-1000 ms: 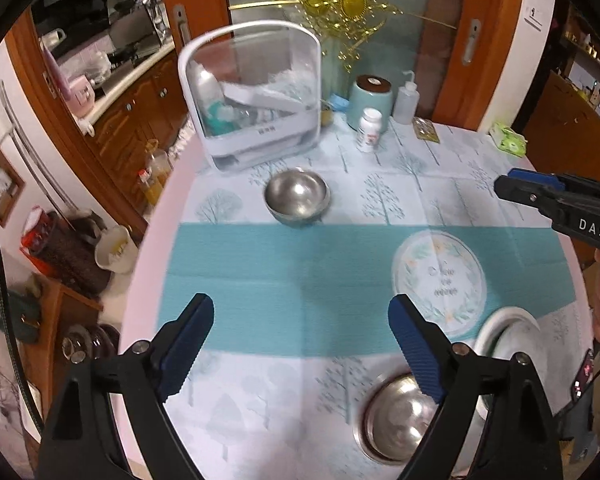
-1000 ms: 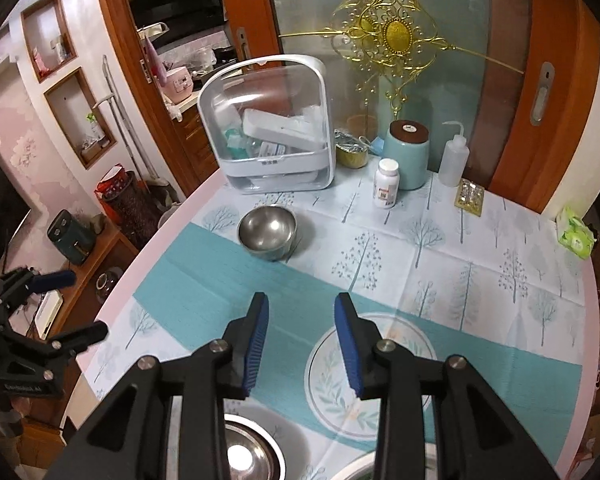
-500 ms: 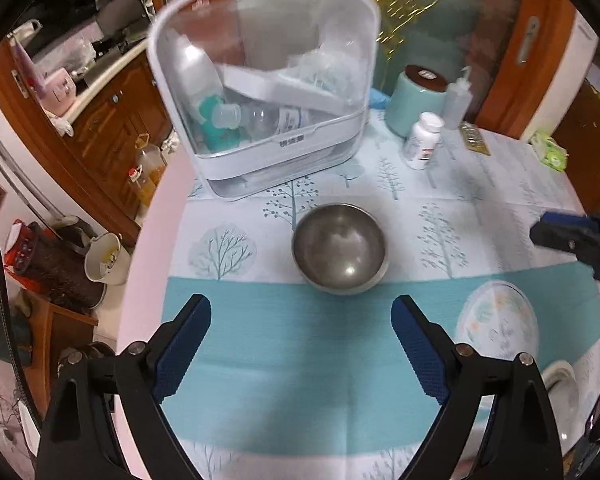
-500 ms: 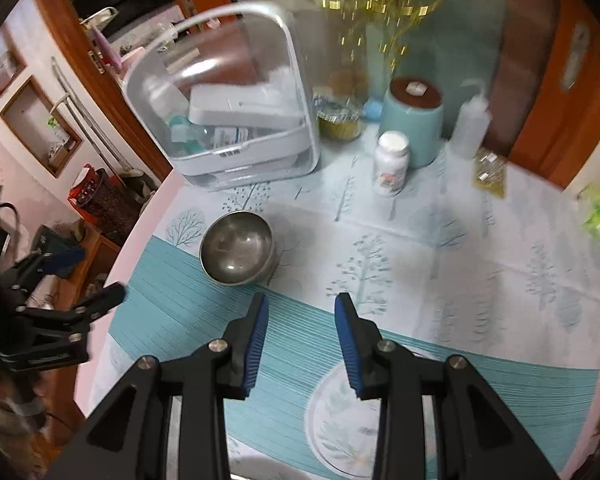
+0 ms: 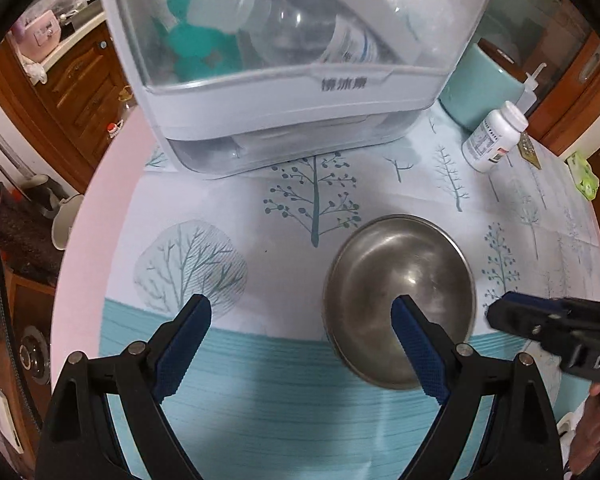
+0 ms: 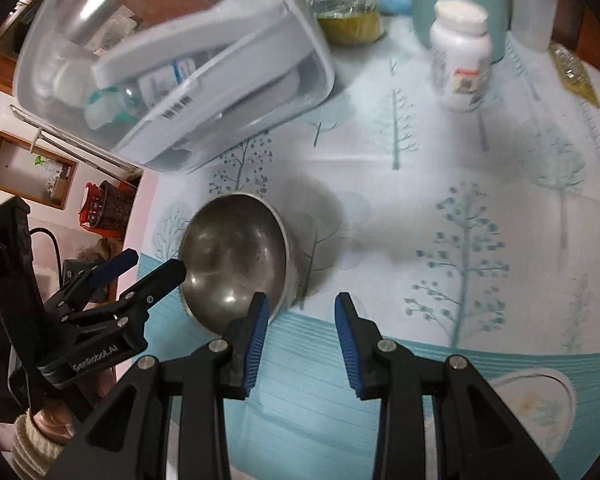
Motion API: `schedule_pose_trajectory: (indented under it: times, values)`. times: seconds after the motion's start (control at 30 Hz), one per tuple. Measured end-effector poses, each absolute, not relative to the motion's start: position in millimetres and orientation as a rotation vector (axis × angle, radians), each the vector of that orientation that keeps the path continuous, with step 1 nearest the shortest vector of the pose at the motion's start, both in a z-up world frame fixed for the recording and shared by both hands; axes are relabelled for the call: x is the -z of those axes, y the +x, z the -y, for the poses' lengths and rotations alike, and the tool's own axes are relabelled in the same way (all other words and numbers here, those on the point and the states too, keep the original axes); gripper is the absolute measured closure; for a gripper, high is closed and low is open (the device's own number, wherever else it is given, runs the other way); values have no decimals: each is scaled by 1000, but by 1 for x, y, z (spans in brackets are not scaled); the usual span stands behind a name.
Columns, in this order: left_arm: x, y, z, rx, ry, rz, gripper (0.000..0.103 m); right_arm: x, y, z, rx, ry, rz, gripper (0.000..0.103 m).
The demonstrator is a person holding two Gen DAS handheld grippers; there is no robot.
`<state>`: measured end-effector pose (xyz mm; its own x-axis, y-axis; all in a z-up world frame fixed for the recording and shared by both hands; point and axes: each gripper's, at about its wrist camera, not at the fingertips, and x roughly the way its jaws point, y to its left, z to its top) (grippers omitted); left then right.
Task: Organize plates and bowls
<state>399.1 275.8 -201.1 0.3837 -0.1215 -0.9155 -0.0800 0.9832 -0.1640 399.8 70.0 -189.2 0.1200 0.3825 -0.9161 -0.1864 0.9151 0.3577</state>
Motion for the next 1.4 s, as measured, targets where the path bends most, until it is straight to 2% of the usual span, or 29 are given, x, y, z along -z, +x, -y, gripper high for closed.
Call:
schedule_pose_trajectory:
  times: [0.13, 0.2, 0.27, 0.3, 0.37, 0.4, 0.47, 0.67, 0.9, 1.4]
  values:
    - [215, 410, -277, 55, -209, -1184, 18, 203, 405, -83, -410, 159, -1404, 68]
    - [220, 415, -277, 71, -220, -1190, 26, 208, 407, -89, -405, 142, -1404, 68]
    - [226, 419, -277, 94, -236, -1208, 47, 212, 408, -95, -406, 124, -1415, 68]
    - [231, 421, -276, 115, -253, -1230, 54, 214, 408, -95, -403, 117, -1416, 70]
    - [238, 423, -276, 131, -271, -1266, 78, 216, 408, -97, -401, 111, -1426, 83]
    - [241, 422, -276, 144, -286, -1280, 81, 217, 408, -96, -405, 124, -1435, 87]
    - [242, 421, -277, 167, -319, -1280, 91, 216, 406, -95, -400, 130, -1438, 87]
    - [226, 405, -265, 192, -282, -1272, 94, 200, 392, -92, -396, 96, -1428, 91]
    - [181, 371, -238, 270, -216, -1239, 94, 165, 362, -70, -391, 96, -1412, 94]
    - [82, 224, -170, 425, -87, -1194, 92, 91, 228, 4, -440, 93, -1361, 95]
